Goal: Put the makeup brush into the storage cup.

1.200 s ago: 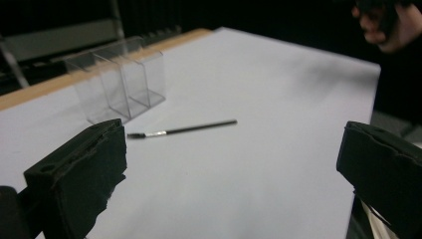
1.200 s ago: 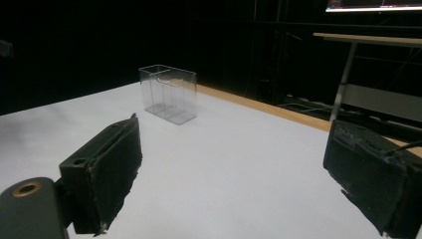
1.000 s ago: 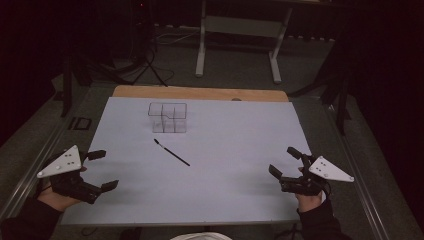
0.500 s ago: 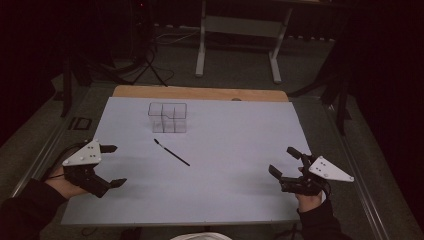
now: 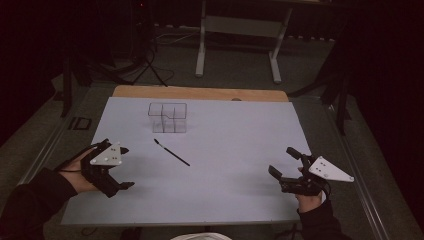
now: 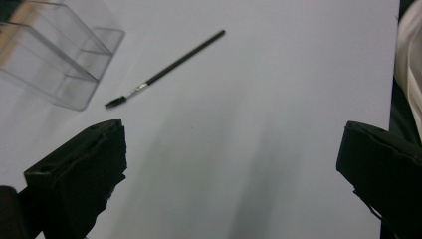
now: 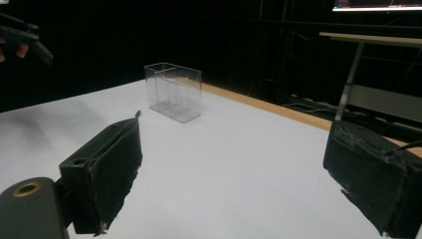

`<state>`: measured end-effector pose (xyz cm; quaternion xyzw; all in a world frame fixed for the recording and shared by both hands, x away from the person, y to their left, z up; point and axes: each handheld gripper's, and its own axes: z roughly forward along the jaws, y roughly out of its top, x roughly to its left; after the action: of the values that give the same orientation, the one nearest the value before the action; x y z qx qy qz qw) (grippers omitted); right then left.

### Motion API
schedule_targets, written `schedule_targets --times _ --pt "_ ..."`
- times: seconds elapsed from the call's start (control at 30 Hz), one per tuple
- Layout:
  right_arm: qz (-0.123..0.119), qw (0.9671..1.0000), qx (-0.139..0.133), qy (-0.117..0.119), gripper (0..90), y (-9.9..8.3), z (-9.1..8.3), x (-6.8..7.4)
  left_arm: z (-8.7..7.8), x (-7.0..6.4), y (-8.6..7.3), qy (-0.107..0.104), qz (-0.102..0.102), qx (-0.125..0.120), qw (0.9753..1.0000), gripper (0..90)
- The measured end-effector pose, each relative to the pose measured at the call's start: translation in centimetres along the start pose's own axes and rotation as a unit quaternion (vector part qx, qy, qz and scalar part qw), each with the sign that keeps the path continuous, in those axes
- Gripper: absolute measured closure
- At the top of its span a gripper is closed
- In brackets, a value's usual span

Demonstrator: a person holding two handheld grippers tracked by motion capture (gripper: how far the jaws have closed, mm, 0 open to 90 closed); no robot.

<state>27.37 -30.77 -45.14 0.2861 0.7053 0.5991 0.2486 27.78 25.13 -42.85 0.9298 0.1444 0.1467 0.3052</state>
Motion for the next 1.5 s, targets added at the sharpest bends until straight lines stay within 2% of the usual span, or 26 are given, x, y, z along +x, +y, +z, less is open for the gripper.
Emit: schedule_targets --times 0.03,0.07,0.17,0.2,0.23,0.43,0.47,0.57,0.67,0.77,0.8,0.87,0.9,0.93,1.0,1.03,1.07,1.2,1.33,1.47,1.5 --pt "0.000 1.0000 -0.001 0.000 8.3 0.0 0.0 0.0 0.1 0.1 0.2 0.004 0.010 0.008 0.9999 0.2" --pt "-0.001 1.0000 0.000 0.000 8.3 0.0 0.0 0.0 0.2 0.2 0.4 -0.001 0.013 0.013 0.9998 0.2" --pt "0.001 1.0000 0.000 0.000 8.3 0.0 0.0 -0.1 0.4 0.4 0.9 -0.008 0.021 0.019 0.9996 0.1" --pt "0.001 1.0000 0.000 0.000 8.3 0.0 0.0 -0.1 0.5 0.5 1.1 -0.002 0.027 0.024 0.9993 0.1" --pt "0.000 1.0000 0.000 0.000 8.3 -0.1 0.0 -0.1 0.6 0.5 1.3 -0.009 0.028 0.027 0.9992 0.2" --pt "0.000 1.0000 0.002 -0.001 8.3 -0.1 -0.1 0.0 1.1 0.5 1.9 -0.009 0.047 0.040 0.9981 0.1" --pt "0.000 1.0000 0.002 0.000 8.3 -0.1 -0.1 0.0 1.4 0.4 2.1 -0.009 0.057 0.049 0.9971 0.1" --pt "0.000 1.0000 0.004 -0.001 8.4 -0.1 0.0 0.0 2.0 0.3 2.3 -0.010 0.071 0.070 0.9950 0.2" --pt "-0.003 1.0000 0.004 0.001 8.3 -0.1 0.1 0.0 2.4 0.4 2.6 -0.016 0.074 0.081 0.9938 0.2" --pt "-0.002 1.0000 0.006 0.002 8.4 -0.1 0.1 0.0 2.6 0.5 3.0 -0.019 0.088 0.095 0.9914 0.2" --pt "-0.002 1.0000 0.006 0.002 8.4 -0.1 0.1 0.0 2.7 0.5 3.2 -0.014 0.098 0.096 0.9905 0.2" --pt "-0.002 1.0000 0.005 0.003 8.4 -0.2 0.1 0.0 2.9 0.6 3.4 -0.020 0.100 0.101 0.9896 0.2" --pt "-0.001 1.0000 0.005 0.002 8.4 -0.2 0.1 0.0 3.1 0.5 3.5 -0.013 0.115 0.104 0.9879 0.2" --pt "-0.001 1.0000 0.005 0.002 8.4 -0.2 0.1 0.0 3.2 0.4 3.6 -0.017 0.121 0.110 0.9864 0.2" --pt "0.000 1.0000 0.005 0.001 8.4 -0.2 0.1 0.0 3.8 0.1 3.7 -0.008 0.159 0.128 0.9789 0.2" --pt "0.000 1.0000 0.005 0.001 8.3 -0.2 0.1 0.0 4.1 0.0 3.8 -0.011 0.176 0.145 0.9736 0.2" --pt "0.001 1.0000 0.005 0.003 8.4 -0.2 0.1 -0.1 4.4 -0.2 3.9 -0.008 0.191 0.154 0.9693 0.2" --pt "0.001 1.0000 0.006 0.002 8.4 -0.2 0.1 -0.1 5.3 0.0 4.3 -0.002 0.238 0.181 0.9543 0.2" --pt "0.003 1.0000 0.006 0.003 8.4 -0.2 0.0 -0.1 5.7 0.5 5.0 0.000 0.245 0.170 0.9546 0.3" --pt "0.005 1.0000 0.008 0.003 8.4 -0.3 0.0 -0.2 6.2 0.7 5.7 -0.015 0.250 0.166 0.9538 0.8" --pt "0.005 1.0000 0.008 0.003 8.4 -0.3 0.1 -0.2 6.4 0.7 6.0 -0.024 0.254 0.162 0.9532 0.8"
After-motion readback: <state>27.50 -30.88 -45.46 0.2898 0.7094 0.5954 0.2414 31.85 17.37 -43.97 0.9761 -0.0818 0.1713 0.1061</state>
